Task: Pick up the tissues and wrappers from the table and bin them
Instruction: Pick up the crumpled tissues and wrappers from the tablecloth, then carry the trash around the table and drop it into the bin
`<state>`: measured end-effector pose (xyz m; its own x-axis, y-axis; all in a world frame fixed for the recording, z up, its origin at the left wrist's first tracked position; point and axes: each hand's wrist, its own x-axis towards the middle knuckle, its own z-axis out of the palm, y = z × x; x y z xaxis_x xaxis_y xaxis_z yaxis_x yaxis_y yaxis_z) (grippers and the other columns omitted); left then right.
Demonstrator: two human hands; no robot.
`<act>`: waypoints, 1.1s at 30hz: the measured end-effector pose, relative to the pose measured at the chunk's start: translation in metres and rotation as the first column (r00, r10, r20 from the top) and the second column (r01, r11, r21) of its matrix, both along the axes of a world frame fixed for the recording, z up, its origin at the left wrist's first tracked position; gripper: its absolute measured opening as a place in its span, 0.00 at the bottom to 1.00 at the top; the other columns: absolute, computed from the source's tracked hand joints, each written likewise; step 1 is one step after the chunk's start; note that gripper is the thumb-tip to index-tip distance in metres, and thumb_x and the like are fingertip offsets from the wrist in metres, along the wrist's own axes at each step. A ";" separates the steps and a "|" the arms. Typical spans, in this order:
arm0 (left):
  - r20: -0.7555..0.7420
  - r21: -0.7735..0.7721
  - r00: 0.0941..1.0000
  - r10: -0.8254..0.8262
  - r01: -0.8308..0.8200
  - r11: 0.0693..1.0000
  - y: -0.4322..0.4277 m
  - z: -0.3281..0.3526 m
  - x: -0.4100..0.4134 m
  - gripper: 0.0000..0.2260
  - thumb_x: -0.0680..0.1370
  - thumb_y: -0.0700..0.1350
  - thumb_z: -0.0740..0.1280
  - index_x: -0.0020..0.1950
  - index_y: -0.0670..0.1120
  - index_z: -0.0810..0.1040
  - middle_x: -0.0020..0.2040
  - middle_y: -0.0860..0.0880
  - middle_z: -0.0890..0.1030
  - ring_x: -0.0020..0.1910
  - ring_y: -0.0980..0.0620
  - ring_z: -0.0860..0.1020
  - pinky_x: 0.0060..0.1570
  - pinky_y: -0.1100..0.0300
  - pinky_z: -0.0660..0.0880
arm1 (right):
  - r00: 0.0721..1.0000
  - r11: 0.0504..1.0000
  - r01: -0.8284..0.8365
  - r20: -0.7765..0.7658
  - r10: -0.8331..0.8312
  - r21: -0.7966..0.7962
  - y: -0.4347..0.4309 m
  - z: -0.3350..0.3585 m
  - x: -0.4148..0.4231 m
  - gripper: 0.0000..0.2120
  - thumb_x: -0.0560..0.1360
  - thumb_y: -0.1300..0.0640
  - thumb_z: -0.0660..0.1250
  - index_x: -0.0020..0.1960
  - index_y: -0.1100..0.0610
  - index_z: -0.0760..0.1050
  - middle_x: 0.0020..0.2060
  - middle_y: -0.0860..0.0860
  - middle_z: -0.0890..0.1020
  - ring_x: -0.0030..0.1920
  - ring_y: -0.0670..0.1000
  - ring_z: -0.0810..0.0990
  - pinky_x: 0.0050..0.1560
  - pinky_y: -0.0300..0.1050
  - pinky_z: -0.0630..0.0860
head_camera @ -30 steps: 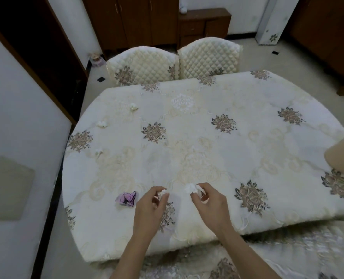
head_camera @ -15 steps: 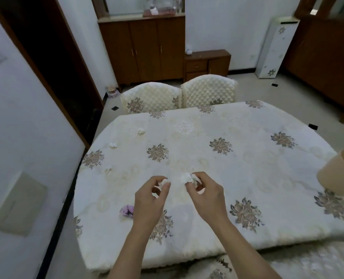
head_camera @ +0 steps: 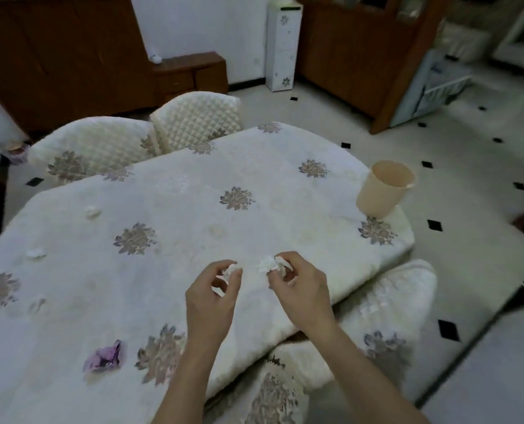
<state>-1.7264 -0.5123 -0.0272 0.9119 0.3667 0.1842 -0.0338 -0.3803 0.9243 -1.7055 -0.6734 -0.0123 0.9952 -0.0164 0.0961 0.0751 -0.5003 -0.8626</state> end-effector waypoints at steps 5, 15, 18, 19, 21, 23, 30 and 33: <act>0.023 0.003 0.959 -0.282 0.282 0.959 -0.060 0.002 0.022 0.02 0.77 0.46 0.71 0.47 0.53 0.81 0.41 0.59 0.80 0.35 0.54 0.78 0.32 0.67 0.71 | 0.966 0.966 0.255 0.059 -0.253 -0.030 -0.068 0.000 -0.021 0.05 0.75 0.56 0.70 0.48 0.46 0.77 0.35 0.43 0.82 0.38 0.44 0.80 0.38 0.36 0.76; -0.006 0.025 0.793 -0.609 0.609 0.793 -0.183 0.000 0.051 0.02 0.76 0.48 0.70 0.45 0.55 0.80 0.41 0.57 0.81 0.36 0.53 0.77 0.35 0.59 0.75 | 0.756 0.755 0.654 0.014 -0.654 -0.045 -0.188 -0.014 -0.062 0.06 0.74 0.52 0.70 0.51 0.48 0.78 0.36 0.44 0.81 0.37 0.44 0.79 0.38 0.39 0.75; -0.003 0.026 0.743 -0.670 0.670 0.742 -0.223 -0.002 0.062 0.02 0.76 0.48 0.70 0.44 0.55 0.80 0.41 0.57 0.81 0.35 0.53 0.77 0.35 0.58 0.75 | 0.700 0.700 0.713 -0.002 -0.714 -0.031 -0.222 -0.016 -0.065 0.05 0.75 0.53 0.70 0.48 0.46 0.77 0.35 0.45 0.81 0.36 0.44 0.79 0.34 0.31 0.72; -0.005 0.034 0.732 -0.682 0.681 0.731 -0.236 -0.001 0.067 0.02 0.76 0.48 0.70 0.44 0.55 0.80 0.40 0.58 0.81 0.35 0.53 0.77 0.35 0.59 0.75 | 0.686 0.686 0.727 -0.004 -0.727 -0.023 -0.233 -0.017 -0.064 0.05 0.75 0.54 0.70 0.47 0.44 0.76 0.34 0.45 0.81 0.36 0.43 0.79 0.33 0.30 0.71; -0.017 0.057 0.716 -0.698 0.698 0.714 -0.263 -0.001 0.078 0.03 0.76 0.47 0.70 0.44 0.55 0.79 0.40 0.58 0.81 0.35 0.54 0.77 0.35 0.61 0.75 | 0.665 0.665 0.747 -0.010 -0.747 -0.014 -0.257 -0.021 -0.057 0.06 0.75 0.54 0.70 0.46 0.44 0.76 0.34 0.44 0.81 0.37 0.40 0.78 0.34 0.29 0.71; -0.031 0.054 0.707 -0.707 0.707 0.705 -0.291 -0.003 0.088 0.02 0.76 0.48 0.70 0.44 0.55 0.80 0.40 0.57 0.81 0.35 0.53 0.77 0.35 0.61 0.75 | 0.649 0.649 0.760 -0.033 -0.760 -0.006 -0.282 -0.027 -0.048 0.06 0.75 0.55 0.70 0.45 0.44 0.76 0.35 0.44 0.81 0.39 0.41 0.78 0.35 0.29 0.72; -0.084 0.089 0.673 -0.735 0.740 0.667 -0.405 -0.015 0.141 0.01 0.76 0.49 0.70 0.47 0.54 0.80 0.38 0.56 0.81 0.37 0.56 0.79 0.35 0.64 0.75 | 0.587 0.590 0.808 -0.106 -0.803 0.007 -0.395 -0.047 -0.001 0.03 0.74 0.53 0.71 0.48 0.49 0.79 0.37 0.46 0.82 0.38 0.43 0.79 0.35 0.33 0.72; -0.072 0.086 0.672 -0.737 0.741 0.666 -0.452 -0.007 0.159 0.01 0.77 0.47 0.70 0.46 0.52 0.81 0.34 0.55 0.81 0.33 0.58 0.79 0.33 0.69 0.73 | 0.574 0.580 0.815 -0.125 -0.809 -0.008 -0.445 -0.046 0.019 0.03 0.75 0.52 0.70 0.49 0.49 0.79 0.37 0.45 0.82 0.38 0.44 0.80 0.39 0.44 0.76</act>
